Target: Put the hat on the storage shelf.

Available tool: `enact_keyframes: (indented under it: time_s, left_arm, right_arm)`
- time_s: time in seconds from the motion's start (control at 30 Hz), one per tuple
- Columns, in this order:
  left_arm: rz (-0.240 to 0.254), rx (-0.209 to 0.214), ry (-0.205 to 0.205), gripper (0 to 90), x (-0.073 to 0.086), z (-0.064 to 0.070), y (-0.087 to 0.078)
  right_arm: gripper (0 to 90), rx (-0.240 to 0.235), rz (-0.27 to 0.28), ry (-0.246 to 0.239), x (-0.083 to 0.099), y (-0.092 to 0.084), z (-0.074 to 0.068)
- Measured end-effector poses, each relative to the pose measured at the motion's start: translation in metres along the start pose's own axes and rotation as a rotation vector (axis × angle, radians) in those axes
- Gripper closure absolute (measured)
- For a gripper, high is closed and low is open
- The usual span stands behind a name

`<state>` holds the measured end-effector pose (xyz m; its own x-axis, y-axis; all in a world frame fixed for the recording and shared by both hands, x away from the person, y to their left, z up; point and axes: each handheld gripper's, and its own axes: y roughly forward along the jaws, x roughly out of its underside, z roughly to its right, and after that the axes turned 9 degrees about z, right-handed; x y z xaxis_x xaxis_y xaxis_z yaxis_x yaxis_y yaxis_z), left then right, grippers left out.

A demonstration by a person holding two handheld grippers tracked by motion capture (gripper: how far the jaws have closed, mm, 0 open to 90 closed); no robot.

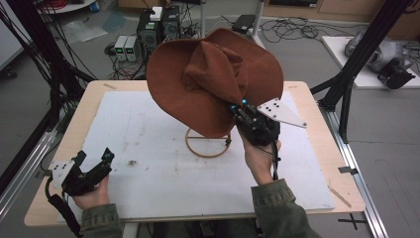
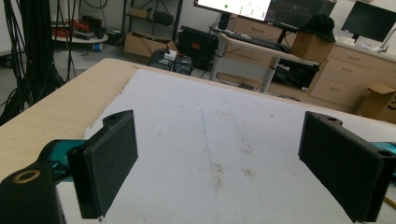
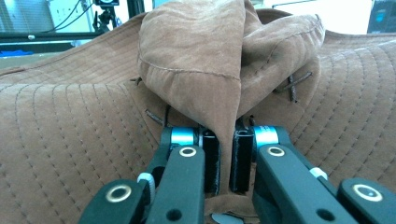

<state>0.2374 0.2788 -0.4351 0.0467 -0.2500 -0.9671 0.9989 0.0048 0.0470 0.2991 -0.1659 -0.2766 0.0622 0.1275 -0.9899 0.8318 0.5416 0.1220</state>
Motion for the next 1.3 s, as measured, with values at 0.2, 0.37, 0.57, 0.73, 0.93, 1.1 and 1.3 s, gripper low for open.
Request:
enact_keyframes:
  time_s: [0.2,0.37,0.57,0.73,0.93,1.1,1.3]
  left_arm:
    - [-0.004,0.000,0.000,12.0,0.000,0.001,0.001]
    - [-0.006,0.002,0.000,12.0,0.000,0.001,0.000]
    - [-0.015,0.002,-0.010,12.1,0.001,0.000,0.001]
    - [-0.016,0.004,-0.015,12.3,0.002,0.000,0.001]
    - [-0.014,0.001,-0.017,12.2,0.002,-0.001,0.001]
    - [-0.007,-0.001,-0.016,12.2,0.001,0.000,0.001]
    - [-0.007,0.000,-0.002,12.3,0.001,0.001,0.000]
  right_arm:
    - [86.2,-0.002,-0.029,0.003,0.016,0.001,-0.001]
    - [81.6,-0.006,-0.043,0.008,0.031,0.001,-0.001]
    - [70.1,-0.022,-0.047,-0.004,0.038,0.000,0.001]
    - [67.3,-0.022,-0.037,-0.030,0.037,0.004,0.001]
    - [49.7,-0.025,-0.050,-0.041,0.034,0.007,0.001]
    - [36.3,-0.035,-0.049,-0.061,0.034,0.006,0.000]
    - [18.0,-0.039,-0.039,-0.072,0.033,0.002,-0.002]
